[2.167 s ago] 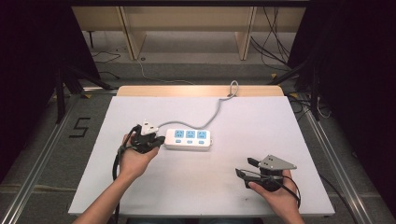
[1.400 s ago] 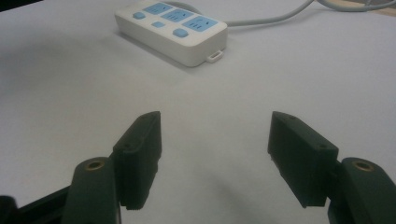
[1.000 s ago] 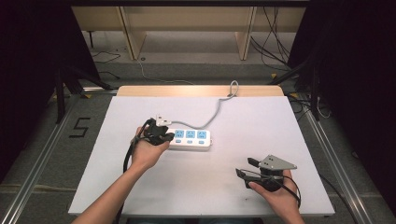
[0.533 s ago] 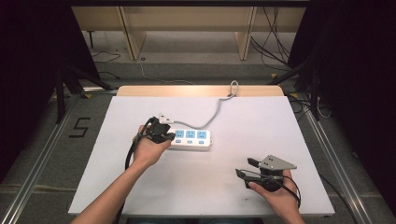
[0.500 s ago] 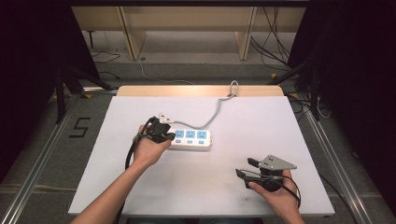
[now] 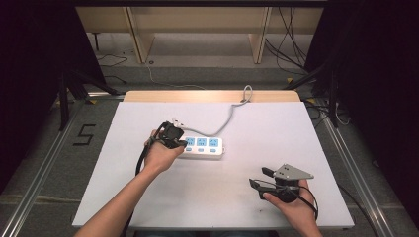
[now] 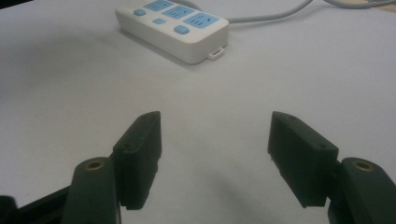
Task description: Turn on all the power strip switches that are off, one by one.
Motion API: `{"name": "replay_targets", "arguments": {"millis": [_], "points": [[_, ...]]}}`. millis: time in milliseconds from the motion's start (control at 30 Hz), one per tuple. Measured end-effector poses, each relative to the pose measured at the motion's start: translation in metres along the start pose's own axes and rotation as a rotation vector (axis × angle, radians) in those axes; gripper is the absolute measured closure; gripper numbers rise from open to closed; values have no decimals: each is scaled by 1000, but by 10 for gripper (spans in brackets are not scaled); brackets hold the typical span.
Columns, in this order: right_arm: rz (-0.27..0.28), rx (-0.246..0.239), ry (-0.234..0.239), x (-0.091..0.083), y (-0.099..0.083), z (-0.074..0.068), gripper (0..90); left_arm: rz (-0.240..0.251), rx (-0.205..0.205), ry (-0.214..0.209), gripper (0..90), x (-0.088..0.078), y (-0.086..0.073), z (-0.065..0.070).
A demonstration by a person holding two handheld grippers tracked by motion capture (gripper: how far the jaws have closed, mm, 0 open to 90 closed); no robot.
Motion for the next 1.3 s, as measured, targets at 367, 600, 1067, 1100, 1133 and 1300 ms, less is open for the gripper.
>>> {"name": "replay_targets", "arguments": {"millis": [367,600,1067,1100,1133,1300], "points": [[-1,0,1,0,0,0,361,-35,10,3,896,5,7,1],[-2,0,4,1,0,-1,361,-65,28,0,895,8,11,1],[-1,2,3,0,0,0,361,-129,47,-4,895,15,22,2],[-3,2,3,0,0,0,361,-132,44,-6,895,16,22,3],[-2,2,4,1,0,0,361,-137,43,-5,895,16,22,4],[-3,1,4,0,0,0,361,-155,42,-1,895,17,24,3]]}}
Point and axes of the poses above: each handheld gripper's, and its own axes: x roughly forward along the jaws, y roughly out of its top, z roughly to its right, the point moved 2 cm from there along x, roughly forward along the jaws, and after that the axes turned 8 degrees about -z, right-handed, at the moved point
